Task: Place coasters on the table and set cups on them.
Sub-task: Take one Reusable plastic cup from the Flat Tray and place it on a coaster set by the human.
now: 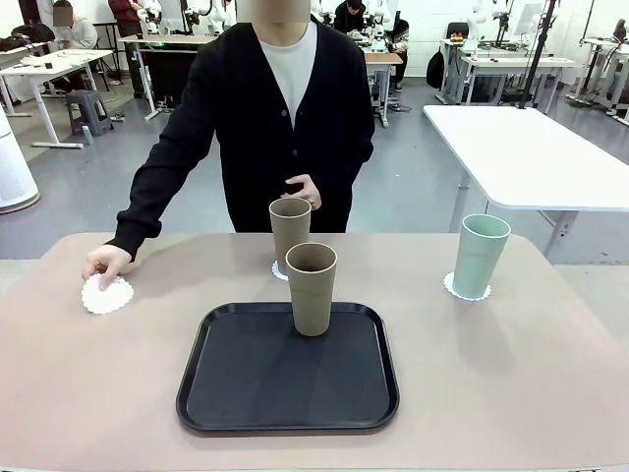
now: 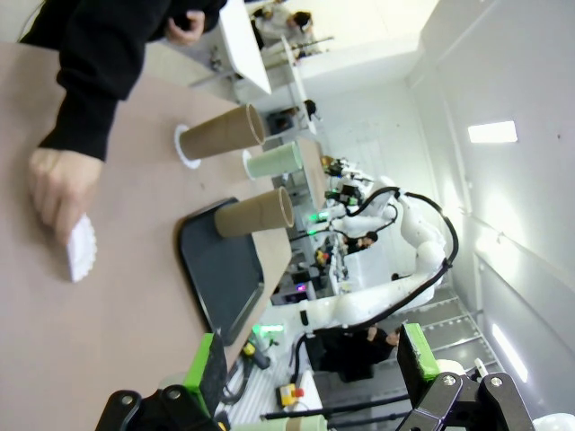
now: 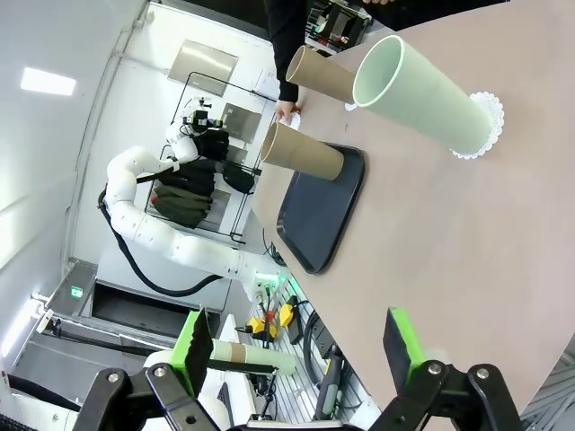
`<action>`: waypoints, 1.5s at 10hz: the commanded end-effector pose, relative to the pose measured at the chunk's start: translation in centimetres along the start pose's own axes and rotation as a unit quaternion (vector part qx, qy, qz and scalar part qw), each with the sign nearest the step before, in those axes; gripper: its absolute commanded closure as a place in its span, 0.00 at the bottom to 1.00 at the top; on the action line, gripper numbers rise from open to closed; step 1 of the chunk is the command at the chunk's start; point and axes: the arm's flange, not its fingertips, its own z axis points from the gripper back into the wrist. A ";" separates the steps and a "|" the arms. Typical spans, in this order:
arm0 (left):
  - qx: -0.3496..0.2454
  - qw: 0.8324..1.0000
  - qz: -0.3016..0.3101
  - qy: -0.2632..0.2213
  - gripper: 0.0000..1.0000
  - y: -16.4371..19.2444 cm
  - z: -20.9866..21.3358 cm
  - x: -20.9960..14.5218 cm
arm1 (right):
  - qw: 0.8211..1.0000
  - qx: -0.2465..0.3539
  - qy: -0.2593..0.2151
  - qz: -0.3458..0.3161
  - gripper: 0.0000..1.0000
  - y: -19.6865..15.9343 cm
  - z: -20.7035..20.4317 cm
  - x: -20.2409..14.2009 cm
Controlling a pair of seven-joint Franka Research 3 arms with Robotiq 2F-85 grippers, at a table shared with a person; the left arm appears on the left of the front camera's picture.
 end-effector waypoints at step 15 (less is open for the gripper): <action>0.000 1.000 -0.002 0.001 0.00 -0.2 -0.1 0.0 | 1.000 -0.006 -0.002 -0.005 0.00 0.0 -0.1 -0.1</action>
